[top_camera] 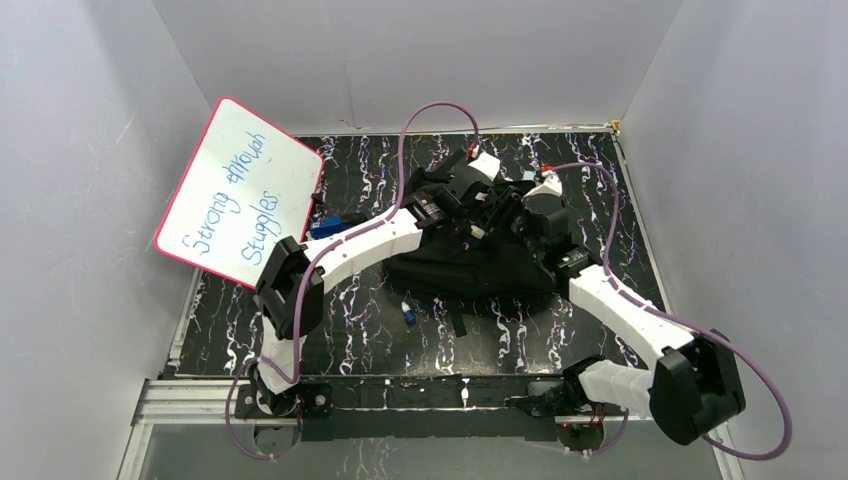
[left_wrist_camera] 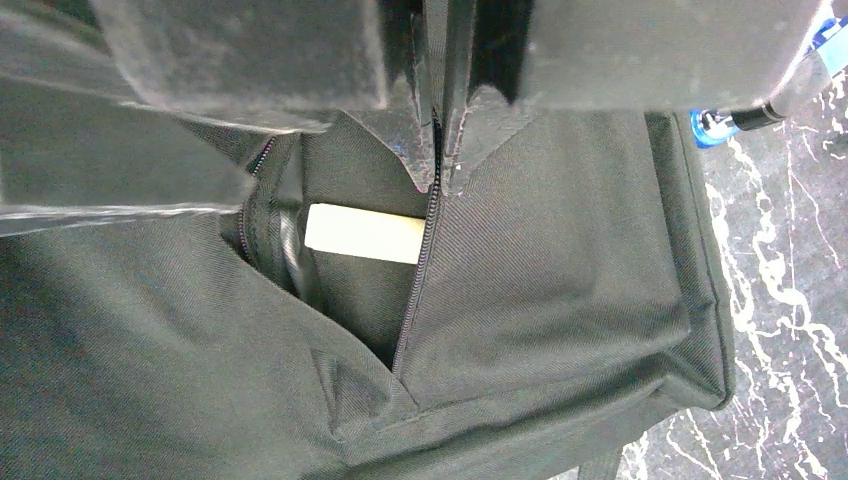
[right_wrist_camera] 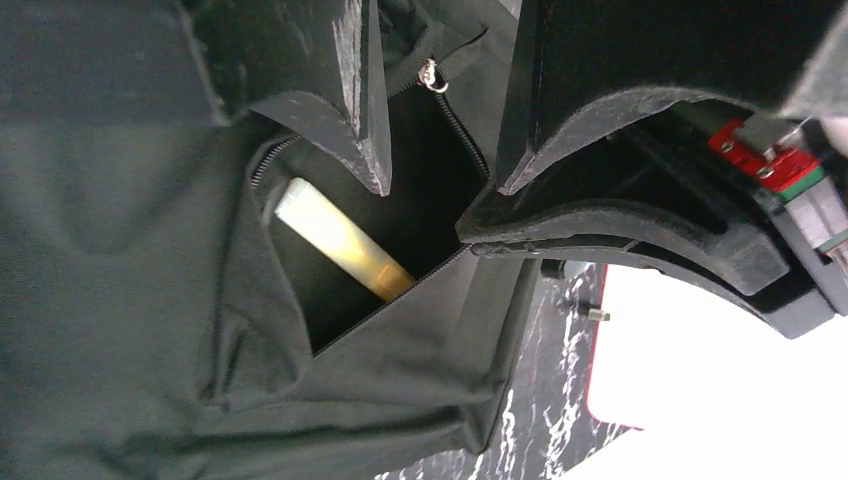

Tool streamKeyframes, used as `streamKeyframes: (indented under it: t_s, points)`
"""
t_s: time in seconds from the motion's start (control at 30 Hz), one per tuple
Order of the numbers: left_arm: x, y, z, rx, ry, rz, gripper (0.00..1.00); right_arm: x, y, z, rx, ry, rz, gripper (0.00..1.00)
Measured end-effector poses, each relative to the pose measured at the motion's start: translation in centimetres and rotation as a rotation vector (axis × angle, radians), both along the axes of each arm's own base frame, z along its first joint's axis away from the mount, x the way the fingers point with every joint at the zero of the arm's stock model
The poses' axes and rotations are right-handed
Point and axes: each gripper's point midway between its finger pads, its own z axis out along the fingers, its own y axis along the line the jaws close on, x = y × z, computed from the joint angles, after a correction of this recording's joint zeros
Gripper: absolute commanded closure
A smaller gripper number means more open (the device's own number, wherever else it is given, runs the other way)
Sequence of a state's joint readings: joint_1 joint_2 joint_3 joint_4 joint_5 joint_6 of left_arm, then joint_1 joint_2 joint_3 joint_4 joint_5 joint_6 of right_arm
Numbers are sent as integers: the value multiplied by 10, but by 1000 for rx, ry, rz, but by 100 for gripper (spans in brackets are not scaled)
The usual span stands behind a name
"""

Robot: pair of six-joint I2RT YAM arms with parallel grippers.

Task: Pack the student bag
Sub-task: Place the stationery in the student bag.

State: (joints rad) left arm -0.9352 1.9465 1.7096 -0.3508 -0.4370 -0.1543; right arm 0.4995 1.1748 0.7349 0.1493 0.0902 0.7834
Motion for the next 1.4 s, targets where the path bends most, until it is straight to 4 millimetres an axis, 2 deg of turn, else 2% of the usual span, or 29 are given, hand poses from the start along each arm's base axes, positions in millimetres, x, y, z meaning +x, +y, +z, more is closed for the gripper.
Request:
streamKeyframes:
  t_s: [0.13, 0.33, 0.43, 0.53, 0.73, 0.93, 1.07, 1.13, 1.23, 1.4]
  points:
    - [-1, -2, 0, -10, 5, -4, 100, -4, -20, 2, -58, -6, -71, 40]
    - [-1, -3, -1, -16, 8, -7, 100, -11, -46, -41, -228, 126, -140, 36]
    - [-1, -3, -1, -18, 9, -6, 100, -11, -49, -58, -284, 179, -138, 36]
    - [-2, -3, -3, -18, 13, -5, 100, -7, -49, -66, -304, 203, -134, 36]
    - [-4, -3, -7, -24, 25, -5, 100, 10, -47, -76, -305, 241, -119, 40]
    - [-5, -2, -9, -25, 30, -2, 100, 12, -45, -83, -293, 272, -94, 43]
    - [-5, -3, -8, -32, 27, -1, 100, 11, -43, -80, -284, 266, -80, 42]
    - [-5, -3, -8, -31, 27, -1, 100, 9, -43, -72, -277, 244, -67, 40]
    - [-5, -2, -9, -30, 26, 1, 100, 2, -43, -47, -264, 167, -31, 38]
    - [-5, 2, -16, -32, 33, 13, 100, -23, -47, 2, -224, 2, 31, 38]
